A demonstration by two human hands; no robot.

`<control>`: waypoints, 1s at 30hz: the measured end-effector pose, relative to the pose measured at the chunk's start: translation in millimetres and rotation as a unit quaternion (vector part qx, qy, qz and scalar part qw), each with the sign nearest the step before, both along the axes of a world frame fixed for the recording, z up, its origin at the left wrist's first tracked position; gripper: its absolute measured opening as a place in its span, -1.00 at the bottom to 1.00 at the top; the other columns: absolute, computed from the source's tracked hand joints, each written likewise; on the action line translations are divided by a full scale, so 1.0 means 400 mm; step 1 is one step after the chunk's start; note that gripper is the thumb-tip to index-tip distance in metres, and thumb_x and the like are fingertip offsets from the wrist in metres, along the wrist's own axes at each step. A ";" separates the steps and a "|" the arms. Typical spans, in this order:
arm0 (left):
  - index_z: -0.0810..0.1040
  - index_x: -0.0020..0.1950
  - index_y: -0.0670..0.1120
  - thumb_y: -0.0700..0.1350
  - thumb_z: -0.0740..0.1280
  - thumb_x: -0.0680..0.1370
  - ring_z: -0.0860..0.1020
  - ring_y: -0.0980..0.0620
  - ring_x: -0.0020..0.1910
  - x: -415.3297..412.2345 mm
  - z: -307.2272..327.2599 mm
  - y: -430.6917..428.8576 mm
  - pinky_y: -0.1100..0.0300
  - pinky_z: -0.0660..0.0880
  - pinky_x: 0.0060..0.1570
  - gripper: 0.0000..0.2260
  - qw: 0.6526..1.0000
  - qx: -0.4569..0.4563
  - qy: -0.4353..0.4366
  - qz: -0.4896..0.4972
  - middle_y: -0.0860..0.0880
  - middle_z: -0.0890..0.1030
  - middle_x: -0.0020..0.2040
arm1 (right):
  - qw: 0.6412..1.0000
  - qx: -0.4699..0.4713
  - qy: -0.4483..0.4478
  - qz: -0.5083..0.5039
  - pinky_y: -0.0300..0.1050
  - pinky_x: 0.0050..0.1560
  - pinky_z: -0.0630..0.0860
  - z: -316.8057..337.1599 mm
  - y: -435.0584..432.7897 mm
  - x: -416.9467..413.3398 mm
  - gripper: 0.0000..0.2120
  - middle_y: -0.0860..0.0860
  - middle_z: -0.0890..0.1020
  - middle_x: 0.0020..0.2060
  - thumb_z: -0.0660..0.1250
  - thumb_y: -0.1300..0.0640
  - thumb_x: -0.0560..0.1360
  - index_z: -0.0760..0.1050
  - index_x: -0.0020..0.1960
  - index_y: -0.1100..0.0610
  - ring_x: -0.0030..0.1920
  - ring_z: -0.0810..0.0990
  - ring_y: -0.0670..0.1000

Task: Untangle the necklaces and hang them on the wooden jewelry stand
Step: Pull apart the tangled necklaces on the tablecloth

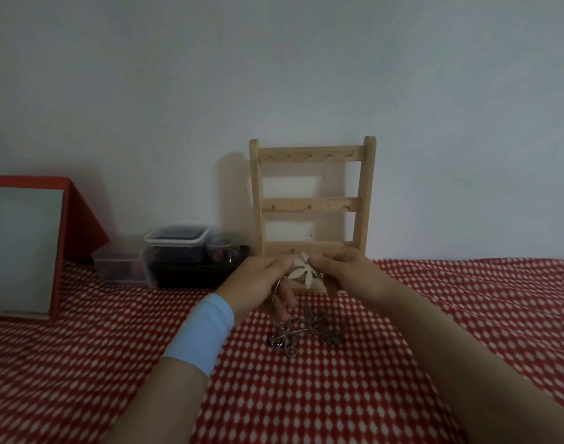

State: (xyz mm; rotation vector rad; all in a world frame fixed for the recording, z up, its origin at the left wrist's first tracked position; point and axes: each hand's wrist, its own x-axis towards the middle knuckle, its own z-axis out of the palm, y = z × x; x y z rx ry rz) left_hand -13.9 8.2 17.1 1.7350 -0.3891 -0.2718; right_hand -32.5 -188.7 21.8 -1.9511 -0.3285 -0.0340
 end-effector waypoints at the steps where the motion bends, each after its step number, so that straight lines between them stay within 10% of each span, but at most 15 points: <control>1: 0.63 0.13 -0.07 0.03 0.21 0.65 0.53 -0.02 -0.56 0.003 0.002 0.005 0.21 0.51 -0.45 -0.73 1.000 0.021 -0.015 0.005 -0.12 0.63 -0.42 | 1.000 0.007 -0.002 -0.009 -0.23 -0.36 0.39 -0.001 0.002 -0.003 -0.58 -0.02 0.46 -0.50 0.23 0.02 0.68 0.62 -0.32 -0.02 -0.49 0.37 -0.06; 9: 0.62 0.15 0.00 -0.27 0.39 0.51 0.64 0.08 0.05 0.005 -0.013 -0.023 0.18 0.54 0.15 -0.74 0.987 0.077 -0.140 0.001 0.04 0.69 0.02 | 0.975 0.209 0.050 -0.053 -0.20 -0.42 0.36 -0.026 0.038 0.011 -0.72 0.07 0.55 -0.30 0.23 0.05 0.68 0.58 -0.07 0.19 -0.42 0.45 -0.04; 12: 0.64 0.12 -0.07 -0.27 0.36 0.53 0.69 -0.06 -0.02 0.001 -0.005 -0.032 0.01 0.62 0.05 -0.79 0.996 -0.081 -0.030 0.019 -0.12 0.70 0.02 | 0.951 0.293 0.074 -0.067 -0.20 -0.39 0.40 -0.029 0.033 0.019 -0.78 0.02 0.61 -0.25 0.26 0.09 0.67 0.62 -0.04 0.13 -0.34 0.49 -0.05; 20: 0.66 -0.02 -0.13 -0.18 0.35 0.57 0.61 0.14 -0.34 -0.005 0.017 -0.034 0.34 0.55 -0.33 -0.90 0.979 -0.072 -0.146 0.123 -0.07 0.67 -0.23 | 0.986 0.152 0.029 -0.060 -0.13 -0.09 0.59 -0.011 0.002 0.017 -0.71 0.05 0.70 -0.10 0.43 0.08 0.57 0.65 0.11 0.31 -0.09 0.65 -0.01; 27: 0.58 0.23 -0.17 0.05 0.17 0.64 0.65 -0.12 0.07 -0.017 0.002 -0.085 -0.02 0.53 0.12 -0.64 0.971 -0.231 0.045 0.036 -0.14 0.68 0.12 | 0.970 0.242 -0.013 -0.021 0.07 0.04 0.58 0.017 0.005 0.015 -0.80 0.09 0.70 -0.13 0.25 0.18 0.67 0.54 0.11 0.32 -0.11 0.63 0.10; 30: 0.56 0.26 -0.15 0.02 0.23 0.61 0.65 -0.10 -0.15 -0.029 -0.004 -0.072 0.00 0.57 -0.04 -0.66 0.979 -0.183 0.079 -0.048 -0.16 0.70 0.06 | 0.953 0.300 -0.012 -0.041 -0.03 -0.08 0.52 0.027 -0.008 0.019 -0.85 0.07 0.70 -0.20 0.19 0.18 0.70 0.49 0.03 0.19 -0.22 0.65 0.04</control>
